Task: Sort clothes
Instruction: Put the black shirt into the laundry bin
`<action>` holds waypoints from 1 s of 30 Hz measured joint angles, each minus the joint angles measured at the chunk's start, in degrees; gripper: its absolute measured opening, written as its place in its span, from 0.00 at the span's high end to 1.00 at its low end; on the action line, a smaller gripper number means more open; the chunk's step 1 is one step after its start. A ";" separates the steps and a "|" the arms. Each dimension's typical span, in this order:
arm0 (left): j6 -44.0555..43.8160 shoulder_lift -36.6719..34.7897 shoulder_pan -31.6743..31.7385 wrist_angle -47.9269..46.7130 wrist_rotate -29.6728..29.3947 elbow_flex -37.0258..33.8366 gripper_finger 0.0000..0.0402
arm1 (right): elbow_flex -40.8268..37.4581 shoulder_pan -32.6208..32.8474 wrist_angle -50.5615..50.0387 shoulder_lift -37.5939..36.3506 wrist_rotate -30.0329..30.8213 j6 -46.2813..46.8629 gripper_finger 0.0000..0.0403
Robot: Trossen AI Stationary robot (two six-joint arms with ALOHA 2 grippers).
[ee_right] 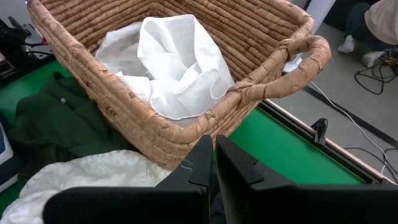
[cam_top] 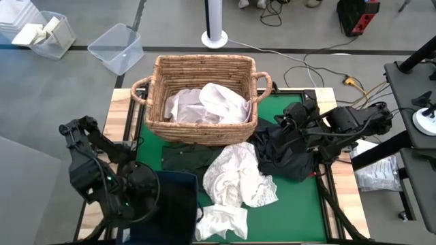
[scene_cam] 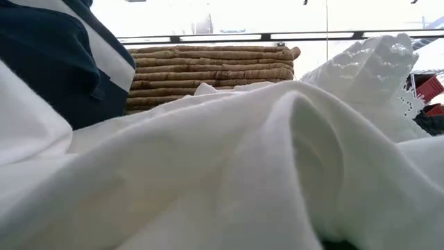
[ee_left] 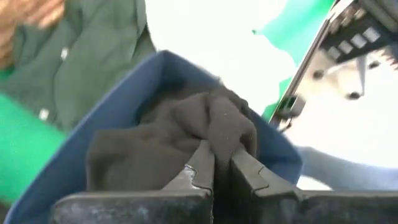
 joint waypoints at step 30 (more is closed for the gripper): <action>25.66 -0.20 0.66 43.51 25.11 -34.05 1.00 | 0.00 0.00 0.00 1.09 0.03 -0.51 0.97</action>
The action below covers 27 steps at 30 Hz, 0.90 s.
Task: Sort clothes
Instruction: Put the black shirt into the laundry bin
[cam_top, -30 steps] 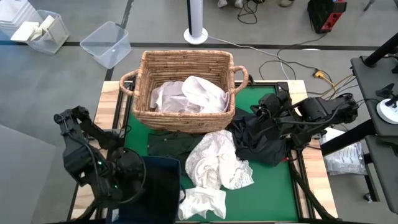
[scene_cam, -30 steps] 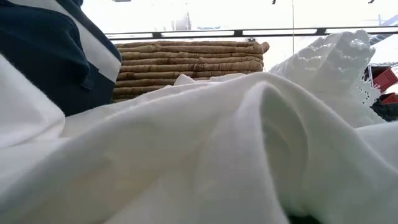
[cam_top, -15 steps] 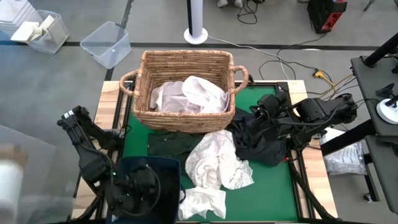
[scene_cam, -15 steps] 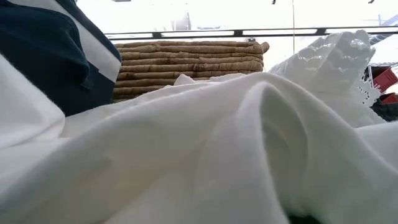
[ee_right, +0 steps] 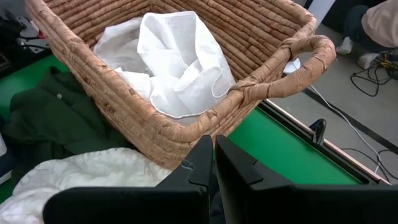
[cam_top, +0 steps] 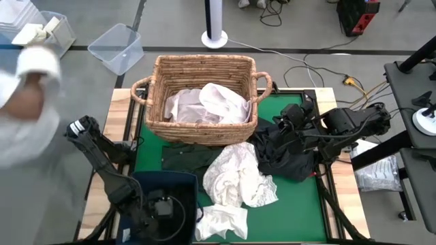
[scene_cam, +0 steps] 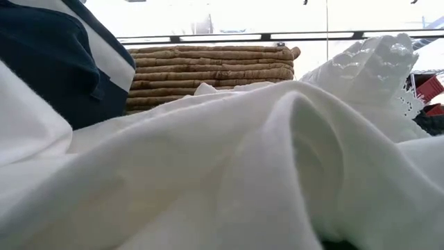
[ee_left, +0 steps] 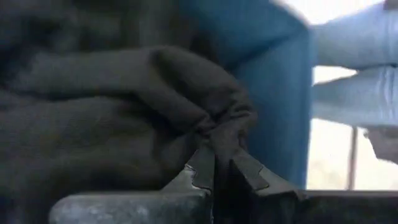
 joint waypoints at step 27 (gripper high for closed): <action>18.22 -0.09 0.35 7.77 -6.78 -10.56 1.00 | 0.00 0.00 0.02 0.31 0.00 1.50 0.97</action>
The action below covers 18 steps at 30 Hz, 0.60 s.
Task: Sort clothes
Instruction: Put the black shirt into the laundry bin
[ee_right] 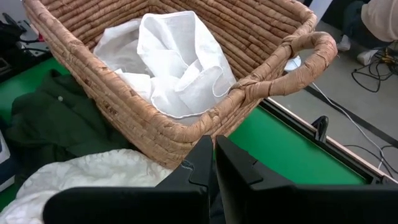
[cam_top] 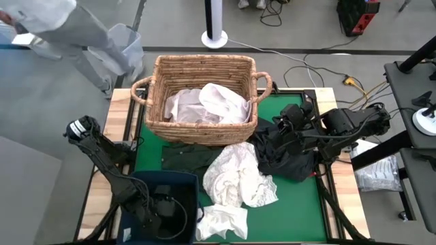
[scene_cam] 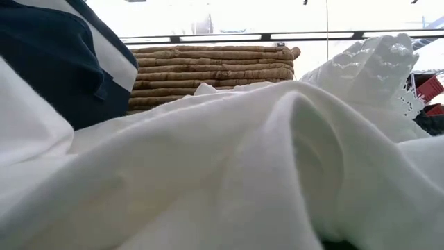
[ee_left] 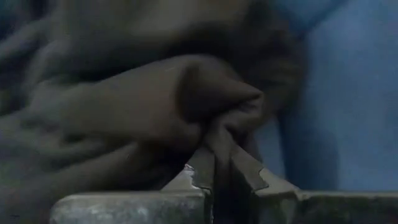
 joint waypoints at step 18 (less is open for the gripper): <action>-13.31 0.00 -0.87 22.31 12.44 -15.86 1.00 | 0.00 0.02 -0.02 0.00 -0.02 0.59 0.97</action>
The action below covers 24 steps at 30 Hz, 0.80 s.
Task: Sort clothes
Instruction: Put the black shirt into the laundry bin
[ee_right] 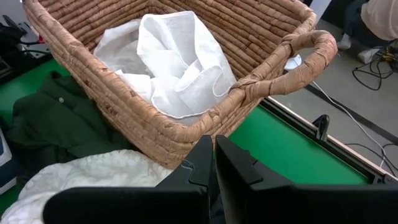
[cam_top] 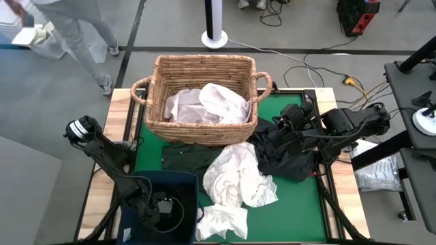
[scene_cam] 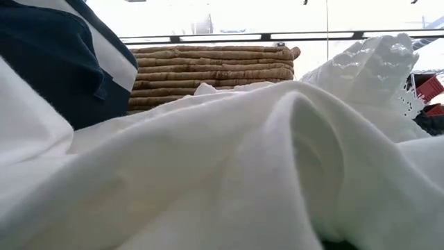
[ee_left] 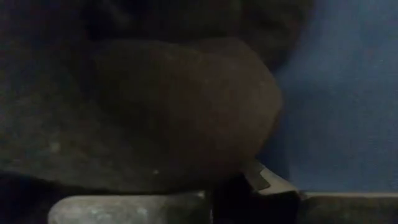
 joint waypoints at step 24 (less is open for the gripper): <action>-2.70 0.00 -0.70 -26.81 1.02 16.67 0.43 | 0.00 0.00 0.02 0.00 0.00 0.00 0.97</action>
